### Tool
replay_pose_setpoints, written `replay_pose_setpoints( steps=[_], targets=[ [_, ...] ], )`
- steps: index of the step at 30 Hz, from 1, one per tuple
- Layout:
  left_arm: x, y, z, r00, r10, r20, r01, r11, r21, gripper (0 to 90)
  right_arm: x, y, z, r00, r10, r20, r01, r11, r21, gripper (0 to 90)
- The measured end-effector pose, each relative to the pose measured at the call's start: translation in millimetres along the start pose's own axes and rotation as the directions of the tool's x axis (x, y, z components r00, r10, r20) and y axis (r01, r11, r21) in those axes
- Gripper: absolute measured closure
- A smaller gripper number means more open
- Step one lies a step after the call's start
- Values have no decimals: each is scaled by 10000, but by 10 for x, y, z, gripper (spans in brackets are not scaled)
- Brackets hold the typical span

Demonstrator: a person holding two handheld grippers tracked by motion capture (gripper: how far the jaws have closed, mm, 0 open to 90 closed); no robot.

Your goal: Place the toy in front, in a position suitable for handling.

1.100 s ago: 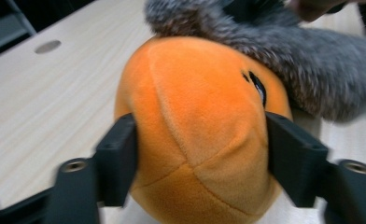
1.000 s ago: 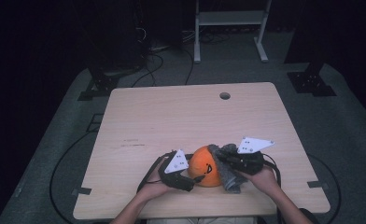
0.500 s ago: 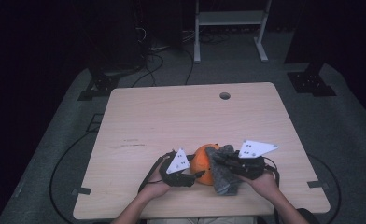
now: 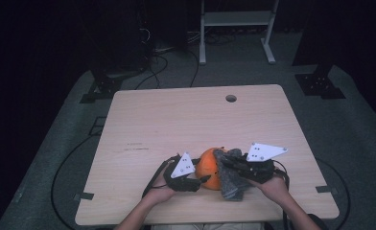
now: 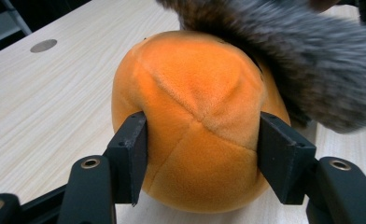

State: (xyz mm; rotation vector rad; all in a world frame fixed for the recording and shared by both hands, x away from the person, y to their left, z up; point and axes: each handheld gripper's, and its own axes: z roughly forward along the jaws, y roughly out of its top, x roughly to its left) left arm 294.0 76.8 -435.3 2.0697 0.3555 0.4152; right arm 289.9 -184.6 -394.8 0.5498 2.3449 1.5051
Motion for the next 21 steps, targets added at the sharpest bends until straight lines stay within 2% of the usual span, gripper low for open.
replay_pose_setpoints(
  steps=[4,7,9,13,16,17,18,21],
  targets=[
    [-35,8,11,9998,176,-52,-176,9998,38,402,73,127,98,9990,-414,-190,414,9991,5,830],
    [-44,10,4,9995,242,183,-242,9997,46,378,45,108,197,9982,-606,-43,607,9972,434,830],
    [-28,4,-8,9994,85,332,-84,10000,-30,333,-14,64,220,9991,-412,-27,413,9981,450,830],
    [-5,-4,-17,9989,-6,468,10,10000,-74,336,-92,20,185,9991,-310,283,293,9980,564,830],
    [-9,-2,-15,9993,46,377,-44,10000,-48,347,-135,-14,141,9978,-293,593,250,9970,732,830],
    [-15,1,-10,9995,107,304,-107,9999,2,360,-149,-27,115,9980,-108,617,66,9977,676,830],
    [-21,6,-4,9996,202,207,-204,9997,93,369,-137,-27,92,9986,46,527,-73,9986,527,830],
    [-23,12,20,9999,92,46,-92,9999,103,382,13,37,70,9998,-184,83,182,9996,224,830]
  ],
)
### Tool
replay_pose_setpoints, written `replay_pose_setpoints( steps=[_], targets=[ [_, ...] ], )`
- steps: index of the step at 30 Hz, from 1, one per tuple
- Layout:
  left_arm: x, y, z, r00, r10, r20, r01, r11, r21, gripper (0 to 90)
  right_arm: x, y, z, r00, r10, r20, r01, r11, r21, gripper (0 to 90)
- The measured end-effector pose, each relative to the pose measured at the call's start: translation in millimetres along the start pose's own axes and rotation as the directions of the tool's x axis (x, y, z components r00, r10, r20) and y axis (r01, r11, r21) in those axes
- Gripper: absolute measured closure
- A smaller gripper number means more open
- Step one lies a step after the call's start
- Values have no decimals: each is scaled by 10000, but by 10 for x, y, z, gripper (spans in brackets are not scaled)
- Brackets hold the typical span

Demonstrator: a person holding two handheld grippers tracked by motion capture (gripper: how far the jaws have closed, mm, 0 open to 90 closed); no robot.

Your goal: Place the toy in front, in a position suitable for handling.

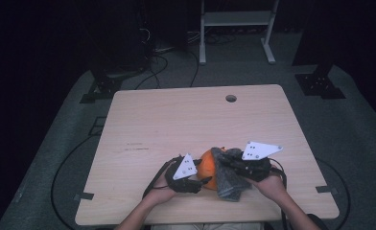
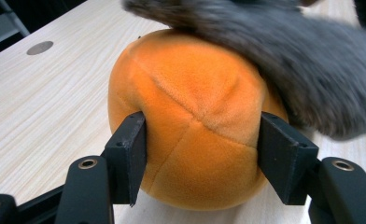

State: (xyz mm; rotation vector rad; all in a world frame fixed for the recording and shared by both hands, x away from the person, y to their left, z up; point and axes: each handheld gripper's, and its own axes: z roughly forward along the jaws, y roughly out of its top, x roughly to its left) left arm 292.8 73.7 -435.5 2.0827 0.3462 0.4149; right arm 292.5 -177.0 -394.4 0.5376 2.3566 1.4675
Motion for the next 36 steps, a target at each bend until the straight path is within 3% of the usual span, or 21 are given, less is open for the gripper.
replay_pose_setpoints(
  steps=[3,5,7,11,14,15,17,19,20,22,25,31,34,36],
  targets=[
    [0,5,-1,9999,26,129,-27,10000,51,359,111,39,82,9977,-683,37,681,9970,372,829],
    [24,-1,-16,9982,-215,557,215,9998,7,274,43,7,121,9987,-517,22,516,9977,439,830],
    [38,-22,-38,9970,-199,754,210,9997,-127,273,-29,-27,121,9992,-345,222,336,9986,398,830],
    [60,-14,-28,9988,-197,456,209,9994,-272,433,-162,-73,34,9982,228,548,-239,9995,192,830],
    [57,-7,5,9986,-278,443,287,9994,-195,428,-83,-38,20,9991,30,432,-35,9999,115,830],
    [49,0,-10,9996,-197,226,203,9994,-273,395,-57,-29,31,9991,-81,419,75,9999,148,830],
    [35,16,-51,9999,-128,11,128,9964,-843,301,-41,-29,74,9991,-188,382,180,9996,201,830],
    [20,45,-58,9999,45,-163,-61,9951,-986,348,-56,-44,123,9998,-18,190,15,9999,162,831],
    [12,47,-29,9993,263,-272,-280,9976,-629,393,-49,-42,150,9998,-37,195,33,9998,184,830],
    [40,25,-16,9998,4,-179,-13,9987,-505,453,-34,-28,182,9995,-218,249,211,9994,271,830],
    [79,6,-22,9993,-358,-90,354,9986,-398,469,-65,-64,153,9992,-215,340,203,9991,362,830],
    [124,-8,-18,9972,-701,-261,692,9971,-329,476,-192,-271,-35,9945,491,929,-543,9971,536,831],
    [183,-27,-5,9922,-1212,-283,1199,9918,-446,479,-64,-246,-95,9983,375,449,-385,9990,223,830],
    [197,-30,9,9901,-1368,-303,1354,9897,-459,480,71,-196,-53,9999,-100,30,100,9998,173,830]
  ],
)
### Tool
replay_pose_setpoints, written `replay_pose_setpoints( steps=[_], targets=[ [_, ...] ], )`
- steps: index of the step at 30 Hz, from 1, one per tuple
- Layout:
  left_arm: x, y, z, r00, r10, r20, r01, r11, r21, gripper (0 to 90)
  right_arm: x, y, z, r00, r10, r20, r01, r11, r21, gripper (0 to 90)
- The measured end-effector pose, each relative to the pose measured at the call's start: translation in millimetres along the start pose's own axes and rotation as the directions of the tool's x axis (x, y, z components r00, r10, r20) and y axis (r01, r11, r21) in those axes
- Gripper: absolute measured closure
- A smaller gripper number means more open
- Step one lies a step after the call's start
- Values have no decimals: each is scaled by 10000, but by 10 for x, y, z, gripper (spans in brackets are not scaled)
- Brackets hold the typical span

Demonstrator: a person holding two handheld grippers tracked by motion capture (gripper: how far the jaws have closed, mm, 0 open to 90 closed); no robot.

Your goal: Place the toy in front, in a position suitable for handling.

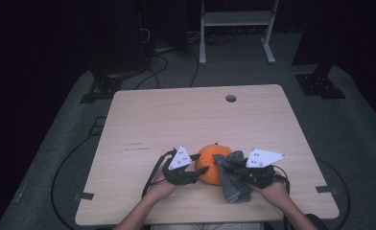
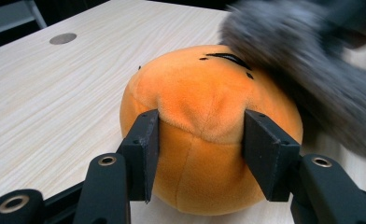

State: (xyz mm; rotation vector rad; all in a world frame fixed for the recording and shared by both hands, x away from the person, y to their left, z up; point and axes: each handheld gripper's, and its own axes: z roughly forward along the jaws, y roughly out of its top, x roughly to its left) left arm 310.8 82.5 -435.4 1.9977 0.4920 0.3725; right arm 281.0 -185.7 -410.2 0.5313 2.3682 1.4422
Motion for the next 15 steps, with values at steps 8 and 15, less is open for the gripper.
replay_pose_setpoints(
  steps=[8,15],
  targets=[
    [59,-18,-1,9997,-227,3,227,9997,43,478,-119,-167,51,9992,121,388,-149,9972,731,830],
    [70,-10,14,9994,-327,-62,328,9994,68,478,47,-8,106,9995,-277,-172,283,9990,342,829]
  ],
)
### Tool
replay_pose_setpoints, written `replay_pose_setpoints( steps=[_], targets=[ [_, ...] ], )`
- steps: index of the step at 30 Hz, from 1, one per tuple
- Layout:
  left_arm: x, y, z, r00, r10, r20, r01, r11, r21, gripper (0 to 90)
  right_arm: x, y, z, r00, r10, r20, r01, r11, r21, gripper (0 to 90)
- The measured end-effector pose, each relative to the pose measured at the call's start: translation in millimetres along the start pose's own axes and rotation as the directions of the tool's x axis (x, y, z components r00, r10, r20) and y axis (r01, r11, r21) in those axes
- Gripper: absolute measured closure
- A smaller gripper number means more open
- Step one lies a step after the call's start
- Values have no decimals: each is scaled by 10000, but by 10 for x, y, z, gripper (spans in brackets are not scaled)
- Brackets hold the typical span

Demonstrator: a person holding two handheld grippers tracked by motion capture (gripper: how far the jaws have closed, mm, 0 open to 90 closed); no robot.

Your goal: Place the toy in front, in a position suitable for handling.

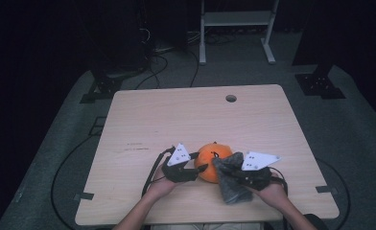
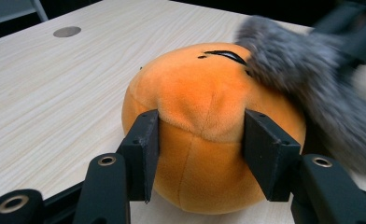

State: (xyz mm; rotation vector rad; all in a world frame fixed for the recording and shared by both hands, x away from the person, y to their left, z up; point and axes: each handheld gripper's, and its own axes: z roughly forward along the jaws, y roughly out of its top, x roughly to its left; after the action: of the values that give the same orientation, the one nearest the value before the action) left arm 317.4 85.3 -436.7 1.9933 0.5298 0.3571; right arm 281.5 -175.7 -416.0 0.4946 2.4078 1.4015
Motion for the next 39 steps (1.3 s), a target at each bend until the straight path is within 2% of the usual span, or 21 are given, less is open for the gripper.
replay_pose_setpoints(
  steps=[2,3,5,7,10,12,13,15,16,17,19,21,24,26,29,31,35,37,39],
  targets=[
    [26,-12,-13,10000,-6,-16,7,10000,94,477,49,38,77,9994,-347,40,346,9991,256,829],
    [37,-26,-16,9999,-154,9,154,9999,50,476,41,26,102,9991,-430,60,428,9984,356,829],
    [61,-50,-23,9996,-255,86,254,9996,86,477,-39,-48,85,9999,-120,106,116,9991,396,829],
    [66,-61,-18,9999,-144,53,143,9998,114,477,-115,-116,28,9994,192,280,-204,9989,428,829],
    [88,-73,-13,9997,-219,87,217,9996,152,479,-235,-185,-70,9942,932,538,-945,9953,220,829],
    [97,-68,-36,9997,-224,101,222,9996,173,470,-262,-189,-76,9923,1100,561,-1109,9937,132,829],
    [98,-56,-55,9997,-184,131,183,9998,94,445,-250,-177,-46,9932,1044,507,-1056,9942,210,829],
    [98,1,-125,9999,-79,147,87,9982,-589,369,-215,-153,1,9953,816,522,-834,9960,325,829],
    [95,30,-152,9998,-119,182,135,9960,-886,369,-198,-137,20,9962,777,403,-789,9965,277,829],
    [86,53,-149,10000,-77,64,82,9958,-911,390,-176,-117,37,9968,753,276,-759,9968,234,829],
    [73,37,-98,9998,181,-113,-185,9991,-381,426,-127,-78,74,9984,537,202,-541,9983,200,829],
    [89,-17,-73,10000,-58,21,59,9997,-244,444,-124,-84,79,9986,491,184,-496,9984,279,828],
    [106,-36,-76,9998,-209,52,209,9998,18,456,-190,-175,37,9970,765,125,-769,9965,327,829],
    [101,-43,-81,10000,-42,1,42,9997,231,460,-224,-230,4,9959,867,258,-878,9950,479,829],
    [110,-58,-84,9999,-104,24,103,9992,392,467,-263,-285,-61,9934,1010,544,-1043,9926,617,829],
    [116,-70,-78,9999,-145,10,145,9988,464,471,-260,-257,-89,9923,1103,568,-1129,9926,448,829],
    [127,-85,-82,9999,-147,-42,149,9983,568,475,-180,-101,-53,9959,892,122,-890,9960,-97,828],
    [147,-109,-98,9999,-144,0,144,9982,576,476,-159,-71,-7,9975,709,56,-709,9975,-48,828],
    [158,-125,-111,9997,-213,73,208,9981,576,476,-182,-117,12,9973,723,104,-724,9973,125,828]
  ],
)
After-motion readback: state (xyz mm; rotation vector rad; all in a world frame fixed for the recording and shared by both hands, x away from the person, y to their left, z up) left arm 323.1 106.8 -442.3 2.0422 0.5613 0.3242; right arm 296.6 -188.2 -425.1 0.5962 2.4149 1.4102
